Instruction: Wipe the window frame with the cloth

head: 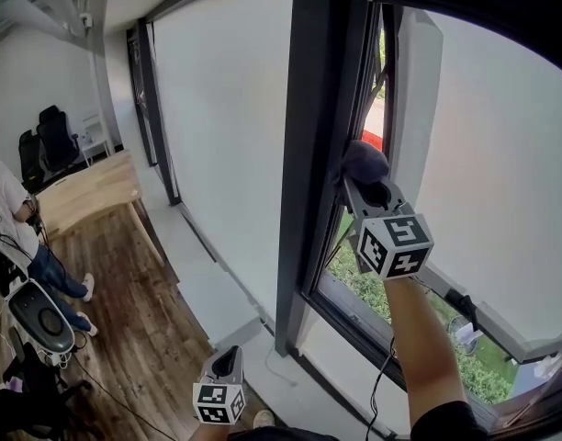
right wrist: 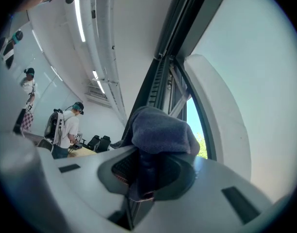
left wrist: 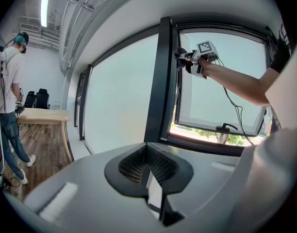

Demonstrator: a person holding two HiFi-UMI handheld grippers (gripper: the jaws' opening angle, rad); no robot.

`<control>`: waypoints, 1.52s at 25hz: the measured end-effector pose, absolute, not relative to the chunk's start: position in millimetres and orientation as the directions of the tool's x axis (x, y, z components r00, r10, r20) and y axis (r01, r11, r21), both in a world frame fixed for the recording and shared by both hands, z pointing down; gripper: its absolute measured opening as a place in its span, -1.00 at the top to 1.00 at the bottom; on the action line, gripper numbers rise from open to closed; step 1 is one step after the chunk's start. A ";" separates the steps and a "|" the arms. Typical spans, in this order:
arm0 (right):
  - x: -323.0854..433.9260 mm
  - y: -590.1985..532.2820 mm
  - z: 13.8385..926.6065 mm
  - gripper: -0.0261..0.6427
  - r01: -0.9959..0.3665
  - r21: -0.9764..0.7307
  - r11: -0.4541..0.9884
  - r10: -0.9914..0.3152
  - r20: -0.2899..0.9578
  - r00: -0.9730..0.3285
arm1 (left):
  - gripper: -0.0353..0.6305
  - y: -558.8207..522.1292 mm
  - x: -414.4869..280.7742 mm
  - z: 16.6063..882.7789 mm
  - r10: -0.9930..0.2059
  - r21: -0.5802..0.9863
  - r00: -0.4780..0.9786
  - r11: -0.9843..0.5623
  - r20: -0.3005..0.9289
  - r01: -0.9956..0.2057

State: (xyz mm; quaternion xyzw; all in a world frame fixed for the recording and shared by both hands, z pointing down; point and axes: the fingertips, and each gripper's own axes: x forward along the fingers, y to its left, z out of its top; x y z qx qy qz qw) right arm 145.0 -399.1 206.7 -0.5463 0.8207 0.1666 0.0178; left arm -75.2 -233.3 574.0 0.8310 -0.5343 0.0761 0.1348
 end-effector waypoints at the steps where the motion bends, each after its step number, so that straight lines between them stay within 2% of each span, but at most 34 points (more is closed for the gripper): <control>1: 143.9 -399.0 211.1 0.72 -0.902 0.271 0.337 -0.896 -0.202 -0.396 | 0.88 -232.6 -75.5 575.2 -0.867 0.143 0.418 -0.393 0.272 -0.908; 38: 145.4 -401.7 263.6 0.72 -0.927 0.147 0.344 -0.918 -0.153 -0.365 | 0.88 -224.9 -86.4 577.5 -0.869 0.123 0.400 -0.380 0.292 -0.917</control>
